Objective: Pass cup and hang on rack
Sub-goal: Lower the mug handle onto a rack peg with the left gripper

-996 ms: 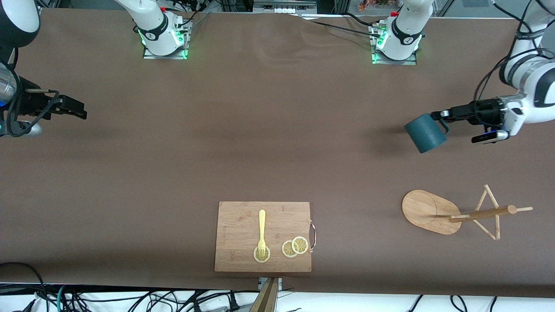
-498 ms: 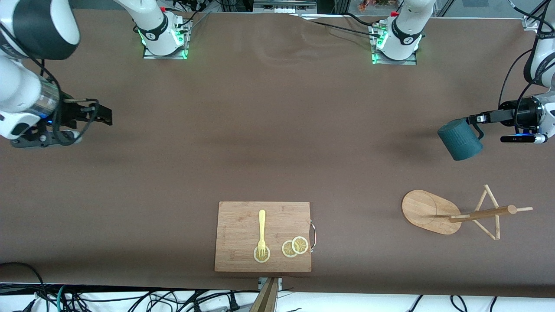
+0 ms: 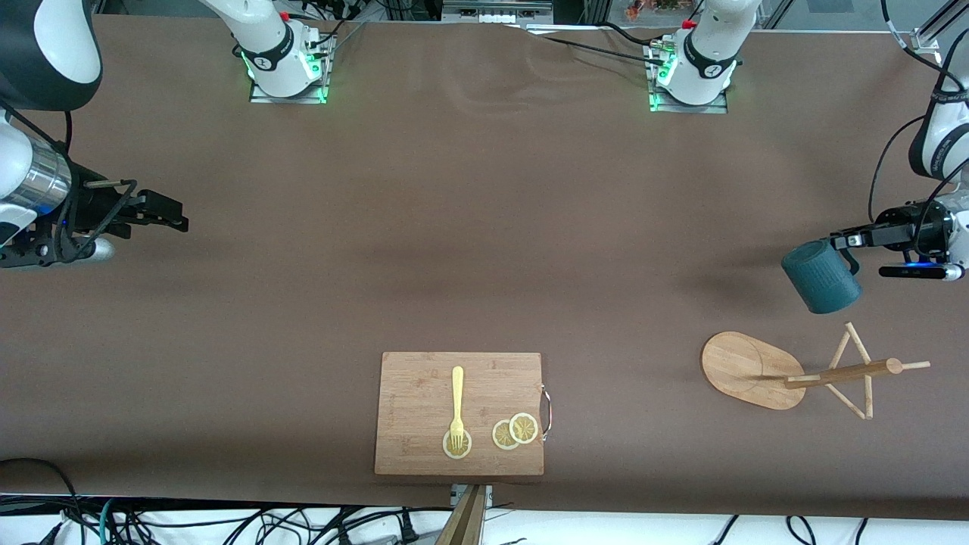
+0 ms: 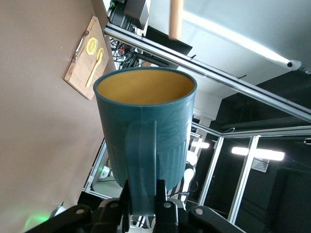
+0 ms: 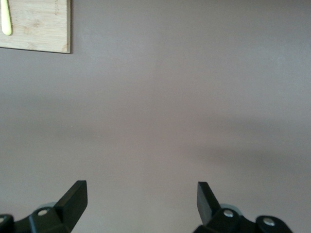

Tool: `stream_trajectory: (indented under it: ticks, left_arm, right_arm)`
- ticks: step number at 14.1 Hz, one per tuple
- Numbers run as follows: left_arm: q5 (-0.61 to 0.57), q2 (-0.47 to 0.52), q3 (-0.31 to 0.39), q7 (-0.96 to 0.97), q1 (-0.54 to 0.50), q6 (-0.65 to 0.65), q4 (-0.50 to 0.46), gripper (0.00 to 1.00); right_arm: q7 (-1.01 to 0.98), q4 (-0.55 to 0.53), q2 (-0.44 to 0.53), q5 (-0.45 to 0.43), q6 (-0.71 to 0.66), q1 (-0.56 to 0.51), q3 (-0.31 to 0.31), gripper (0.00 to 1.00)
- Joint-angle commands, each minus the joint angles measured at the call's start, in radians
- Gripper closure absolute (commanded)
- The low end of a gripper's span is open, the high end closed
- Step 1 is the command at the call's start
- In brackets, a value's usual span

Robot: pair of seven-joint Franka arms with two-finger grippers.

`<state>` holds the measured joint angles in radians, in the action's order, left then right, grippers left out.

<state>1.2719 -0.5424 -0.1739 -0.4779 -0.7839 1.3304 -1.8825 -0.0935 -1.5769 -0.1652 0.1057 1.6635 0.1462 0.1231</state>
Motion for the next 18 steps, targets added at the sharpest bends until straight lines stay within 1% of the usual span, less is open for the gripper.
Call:
stream_trajectory:
  ticks: [1, 4, 8, 9, 11, 14, 16, 18]
  left_arm:
    - [0.035, -0.076, -0.007, 0.015, 0.009, -0.022, 0.095, 1.00]
    - [0.058, -0.094, -0.007, 0.018, 0.018, -0.022, 0.128, 1.00]
    - [0.093, -0.097, -0.007, 0.018, 0.026, -0.022, 0.131, 1.00]
    - [0.102, -0.114, -0.007, 0.018, 0.026, -0.022, 0.132, 1.00]
    - [0.109, -0.154, -0.007, 0.018, 0.025, -0.022, 0.170, 1.00]
    - [0.135, -0.198, -0.007, 0.016, 0.015, -0.025, 0.186, 1.00]
    - [0.139, -0.232, -0.007, 0.016, 0.014, -0.028, 0.229, 1.00]
    - [0.155, -0.252, -0.007, 0.016, 0.009, -0.033, 0.236, 1.00]
  right_arm:
    - [-0.018, 0.018, -0.010, 0.015, 0.002, 0.004, -0.007, 0.00]
    - [-0.020, 0.018, -0.010, 0.015, 0.002, -0.001, -0.007, 0.00]
    - [-0.020, 0.018, -0.010, 0.015, 0.001, 0.003, -0.007, 0.00]
    - [-0.020, 0.018, -0.010, 0.015, 0.001, 0.003, -0.007, 0.00]
    - [-0.020, 0.018, -0.010, 0.015, 0.001, 0.003, -0.007, 0.00]
    - [-0.020, 0.018, -0.010, 0.015, 0.001, 0.003, -0.007, 0.00]
    - [-0.020, 0.018, -0.010, 0.015, 0.001, 0.003, -0.007, 0.00]
    - [-0.020, 0.018, -0.010, 0.015, -0.001, 0.003, -0.007, 0.00]
